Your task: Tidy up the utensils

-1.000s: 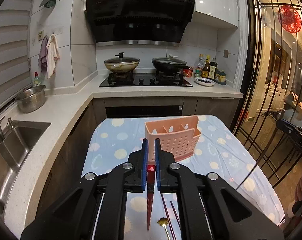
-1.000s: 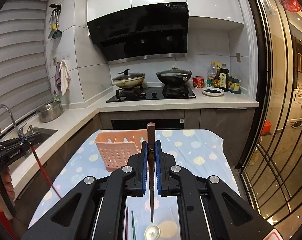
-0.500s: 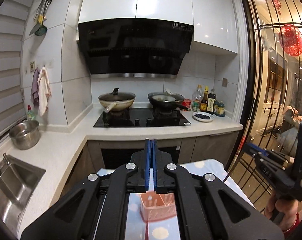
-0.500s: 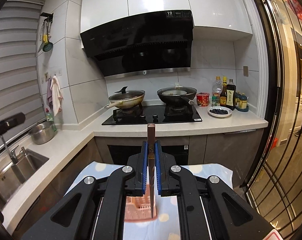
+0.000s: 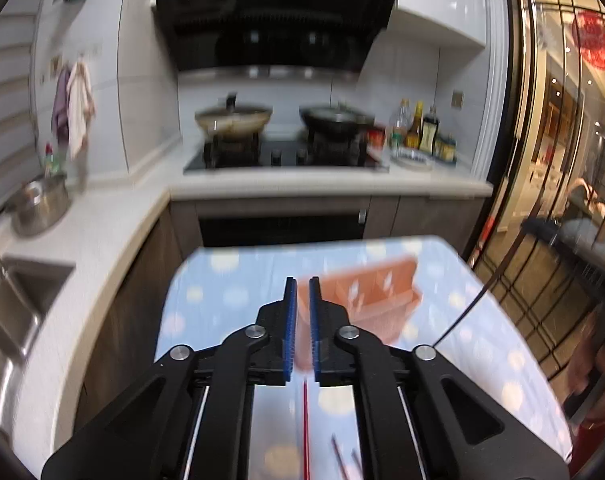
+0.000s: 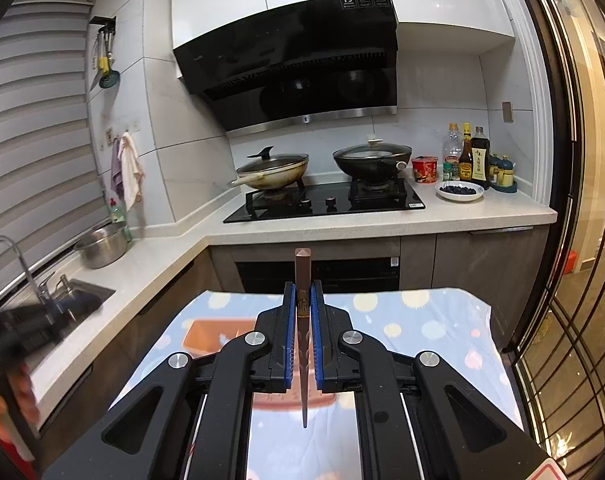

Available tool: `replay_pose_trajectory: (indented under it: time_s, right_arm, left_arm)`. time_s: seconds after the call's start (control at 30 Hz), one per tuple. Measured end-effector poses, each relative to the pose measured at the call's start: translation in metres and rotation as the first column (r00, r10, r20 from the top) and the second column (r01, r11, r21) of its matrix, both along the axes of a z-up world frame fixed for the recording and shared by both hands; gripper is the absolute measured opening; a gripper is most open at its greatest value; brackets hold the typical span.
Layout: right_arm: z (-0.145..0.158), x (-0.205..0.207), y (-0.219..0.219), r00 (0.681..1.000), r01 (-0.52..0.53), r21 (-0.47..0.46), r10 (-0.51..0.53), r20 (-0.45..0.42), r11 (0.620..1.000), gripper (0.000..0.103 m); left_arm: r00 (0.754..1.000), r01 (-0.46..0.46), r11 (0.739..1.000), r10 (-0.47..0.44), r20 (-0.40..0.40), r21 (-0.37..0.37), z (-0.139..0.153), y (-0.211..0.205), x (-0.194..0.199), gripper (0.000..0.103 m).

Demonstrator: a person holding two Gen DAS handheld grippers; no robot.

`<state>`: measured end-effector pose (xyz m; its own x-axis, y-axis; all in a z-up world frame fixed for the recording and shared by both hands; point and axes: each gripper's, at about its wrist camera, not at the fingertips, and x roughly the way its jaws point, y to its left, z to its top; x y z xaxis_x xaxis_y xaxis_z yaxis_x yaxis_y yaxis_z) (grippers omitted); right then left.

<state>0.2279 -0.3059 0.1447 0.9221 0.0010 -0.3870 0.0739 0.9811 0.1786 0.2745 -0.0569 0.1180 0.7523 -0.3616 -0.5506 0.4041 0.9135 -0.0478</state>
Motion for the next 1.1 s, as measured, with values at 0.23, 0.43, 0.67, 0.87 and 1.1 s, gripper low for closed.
replay_pose_trajectory:
  time_s: [0.23, 0.43, 0.67, 0.87, 1.1]
  right_arm:
    - [-0.005, -0.065, 0.014, 1.000, -0.013, 0.015, 0.013, 0.000, 1.000, 0.007]
    - [-0.019, -0.118, 0.028, 1.000, 0.009, 0.026, -0.008, -0.010, 1.000, 0.007]
    - [-0.030, -0.148, 0.036, 0.999, 0.031, 0.051, -0.030, -0.019, 0.998, 0.007]
    - [-0.038, -0.155, 0.041, 0.999, 0.036, 0.076, -0.034, -0.028, 0.996, 0.007]
    - [-0.049, -0.160, 0.049, 0.998, 0.045, 0.075, -0.042, -0.045, 0.996, 0.007]
  left_arm:
    - [0.977, -0.026, 0.998, 0.037, -0.211, 0.053, -0.110, 0.035, -0.059, 0.034]
    - [0.940, -0.035, 0.998, 0.051, -0.338, 0.053, -0.173, 0.046, -0.096, 0.041]
    - [0.929, -0.025, 0.999, 0.037, -0.367, 0.038, -0.198, 0.040, -0.106, 0.041]
    - [0.925, -0.032, 0.999, 0.042, -0.377, 0.033, -0.209, 0.038, -0.105, 0.032]
    - [0.923, -0.023, 1.000, 0.029, -0.383, 0.020, -0.210, 0.038, -0.103, 0.008]
